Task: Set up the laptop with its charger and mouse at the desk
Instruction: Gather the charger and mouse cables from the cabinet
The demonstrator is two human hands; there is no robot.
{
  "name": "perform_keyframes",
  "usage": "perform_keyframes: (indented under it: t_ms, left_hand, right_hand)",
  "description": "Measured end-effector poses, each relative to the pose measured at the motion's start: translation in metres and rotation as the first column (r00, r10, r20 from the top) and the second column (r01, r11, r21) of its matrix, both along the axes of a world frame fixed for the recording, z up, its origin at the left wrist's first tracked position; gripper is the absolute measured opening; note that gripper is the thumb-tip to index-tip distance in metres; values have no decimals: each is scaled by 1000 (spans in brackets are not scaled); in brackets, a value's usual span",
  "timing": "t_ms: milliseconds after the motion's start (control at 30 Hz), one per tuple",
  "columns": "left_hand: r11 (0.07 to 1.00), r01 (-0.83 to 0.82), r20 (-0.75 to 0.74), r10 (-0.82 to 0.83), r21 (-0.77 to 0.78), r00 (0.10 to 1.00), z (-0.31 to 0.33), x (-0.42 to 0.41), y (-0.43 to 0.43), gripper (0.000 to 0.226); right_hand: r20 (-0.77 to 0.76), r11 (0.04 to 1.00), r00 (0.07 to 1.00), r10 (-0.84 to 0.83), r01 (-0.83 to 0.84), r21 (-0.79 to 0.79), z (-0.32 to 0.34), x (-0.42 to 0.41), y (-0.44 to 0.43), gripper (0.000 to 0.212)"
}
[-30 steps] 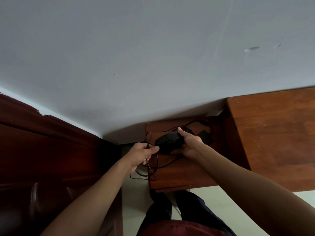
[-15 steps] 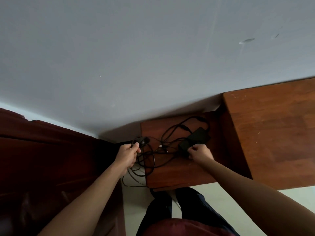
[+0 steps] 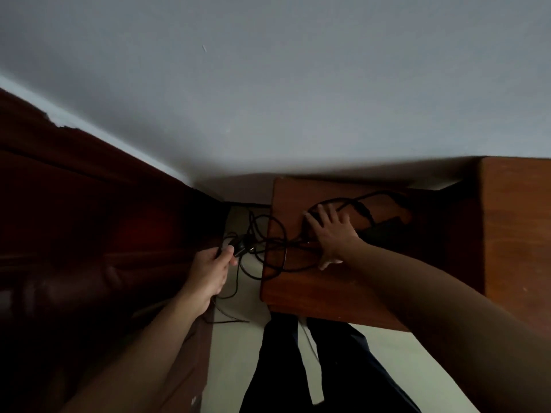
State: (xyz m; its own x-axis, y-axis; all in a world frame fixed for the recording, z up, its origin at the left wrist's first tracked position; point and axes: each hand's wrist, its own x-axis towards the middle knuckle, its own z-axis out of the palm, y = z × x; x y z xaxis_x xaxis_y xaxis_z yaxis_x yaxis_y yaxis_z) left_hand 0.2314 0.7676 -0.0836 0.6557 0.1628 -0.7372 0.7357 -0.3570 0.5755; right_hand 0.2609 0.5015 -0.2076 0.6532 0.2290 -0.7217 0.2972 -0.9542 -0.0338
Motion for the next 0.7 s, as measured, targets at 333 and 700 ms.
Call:
perform_keyframes:
  t_ms: [333, 700]
  left_hand:
    - [989, -148, -67, 147, -23, 987, -28, -37, 4, 37]
    - [968, -249, -73, 248, -8, 966, -19, -40, 28, 36]
  right_hand:
    - [157, 974, 964, 213, -222, 42, -31, -37, 5, 72]
    - [27, 965, 983, 182, -184, 185, -12, -33, -4, 59]
